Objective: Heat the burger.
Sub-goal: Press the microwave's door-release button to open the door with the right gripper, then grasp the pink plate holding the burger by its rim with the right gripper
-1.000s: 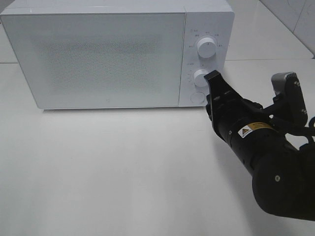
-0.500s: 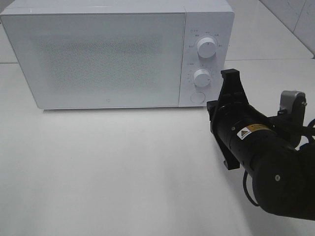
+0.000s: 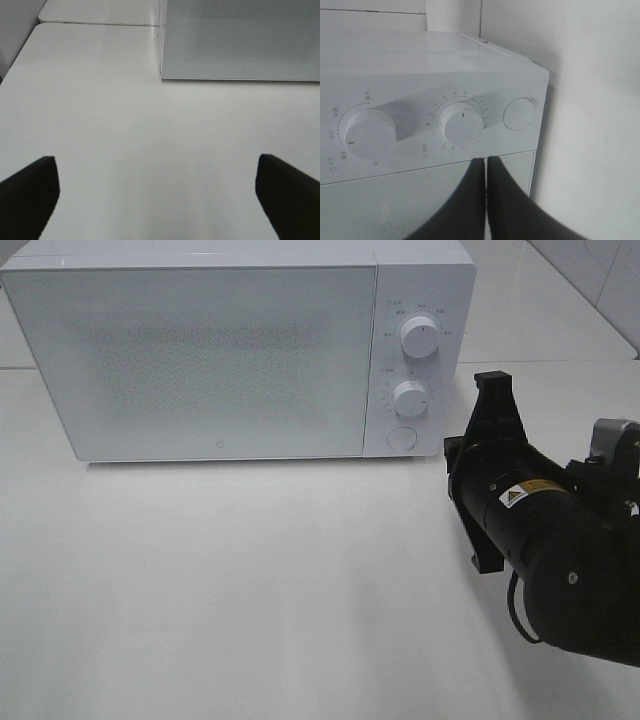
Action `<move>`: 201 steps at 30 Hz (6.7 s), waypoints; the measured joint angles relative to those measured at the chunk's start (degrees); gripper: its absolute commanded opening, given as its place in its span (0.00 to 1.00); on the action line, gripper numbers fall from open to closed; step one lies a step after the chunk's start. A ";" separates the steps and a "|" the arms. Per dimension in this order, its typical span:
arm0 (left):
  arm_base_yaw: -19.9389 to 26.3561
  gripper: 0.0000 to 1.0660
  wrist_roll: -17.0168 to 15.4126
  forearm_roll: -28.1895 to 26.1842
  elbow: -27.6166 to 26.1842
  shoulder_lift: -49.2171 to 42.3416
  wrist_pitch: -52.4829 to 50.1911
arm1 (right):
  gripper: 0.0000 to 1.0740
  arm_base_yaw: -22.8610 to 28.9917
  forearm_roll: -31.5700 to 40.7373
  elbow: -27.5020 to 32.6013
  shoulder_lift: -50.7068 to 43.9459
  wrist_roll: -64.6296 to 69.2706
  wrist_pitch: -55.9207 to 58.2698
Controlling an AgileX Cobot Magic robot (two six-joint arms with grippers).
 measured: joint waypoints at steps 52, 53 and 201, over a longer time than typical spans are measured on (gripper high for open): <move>0.00 0.94 0.00 0.06 0.00 0.00 0.00 | 0.00 -12.61 -10.31 -22.40 22.40 7.16 9.63; 0.00 0.94 0.00 0.06 0.00 0.00 0.00 | 0.00 -12.66 -10.31 -22.69 22.52 7.22 9.85; 0.00 0.94 0.00 0.06 0.00 0.00 0.00 | 0.07 -14.09 -36.15 -23.03 -9.85 -91.73 94.48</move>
